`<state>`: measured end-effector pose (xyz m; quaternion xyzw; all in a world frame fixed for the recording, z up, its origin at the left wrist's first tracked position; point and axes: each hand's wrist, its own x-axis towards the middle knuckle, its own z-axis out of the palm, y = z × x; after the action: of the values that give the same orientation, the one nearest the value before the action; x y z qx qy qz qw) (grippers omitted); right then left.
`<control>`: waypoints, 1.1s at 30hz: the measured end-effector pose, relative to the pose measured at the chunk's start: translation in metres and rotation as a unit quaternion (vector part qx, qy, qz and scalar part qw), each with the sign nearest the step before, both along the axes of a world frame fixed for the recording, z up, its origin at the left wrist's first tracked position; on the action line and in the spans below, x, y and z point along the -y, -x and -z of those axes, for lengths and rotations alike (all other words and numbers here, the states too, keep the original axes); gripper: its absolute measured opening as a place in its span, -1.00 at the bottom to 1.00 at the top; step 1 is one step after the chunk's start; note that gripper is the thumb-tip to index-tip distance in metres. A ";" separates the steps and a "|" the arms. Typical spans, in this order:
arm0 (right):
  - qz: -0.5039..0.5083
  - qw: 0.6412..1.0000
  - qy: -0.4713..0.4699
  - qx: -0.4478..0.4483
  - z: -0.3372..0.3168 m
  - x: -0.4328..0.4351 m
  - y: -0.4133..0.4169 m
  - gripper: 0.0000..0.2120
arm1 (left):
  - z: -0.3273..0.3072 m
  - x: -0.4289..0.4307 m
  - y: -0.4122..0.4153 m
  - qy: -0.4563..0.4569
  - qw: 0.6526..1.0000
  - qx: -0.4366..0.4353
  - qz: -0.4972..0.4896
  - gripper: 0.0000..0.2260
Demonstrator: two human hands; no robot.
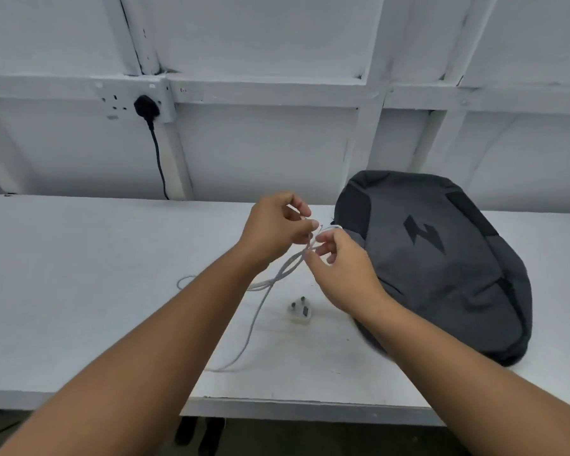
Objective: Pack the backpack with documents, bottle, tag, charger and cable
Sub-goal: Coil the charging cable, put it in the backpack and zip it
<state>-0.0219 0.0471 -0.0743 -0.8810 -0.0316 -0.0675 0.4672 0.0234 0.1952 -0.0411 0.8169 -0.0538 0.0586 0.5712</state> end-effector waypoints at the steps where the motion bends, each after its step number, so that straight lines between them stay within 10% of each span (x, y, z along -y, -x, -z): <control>1: 0.003 0.999 0.024 0.031 -0.008 -0.003 -0.004 -0.81 | -0.011 -0.001 0.002 0.017 1.000 0.010 -0.007 -0.83; 14: -0.007 0.979 0.190 0.076 -0.029 0.006 -0.014 -0.60 | -0.058 0.008 0.036 0.264 0.960 0.062 -0.066 -0.75; 21: -0.003 0.927 0.322 0.195 -0.019 0.027 -0.016 -0.74 | -0.049 -0.014 0.065 -0.162 0.968 -0.154 0.110 -0.77; 26: -0.058 0.867 0.403 0.286 -0.034 0.027 -0.013 -0.76 | -0.061 -0.004 0.071 -0.201 0.945 -0.185 0.179 -0.73; 33: -0.107 0.897 0.332 0.272 -0.038 0.023 -0.018 -0.81 | -0.049 0.017 0.070 0.091 0.971 -0.198 0.101 -0.65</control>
<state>-0.0036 0.0241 -0.0359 -0.9235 -0.2723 -0.2395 0.1248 -0.0464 0.1785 0.0081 0.7471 -0.0162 -0.1580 0.6454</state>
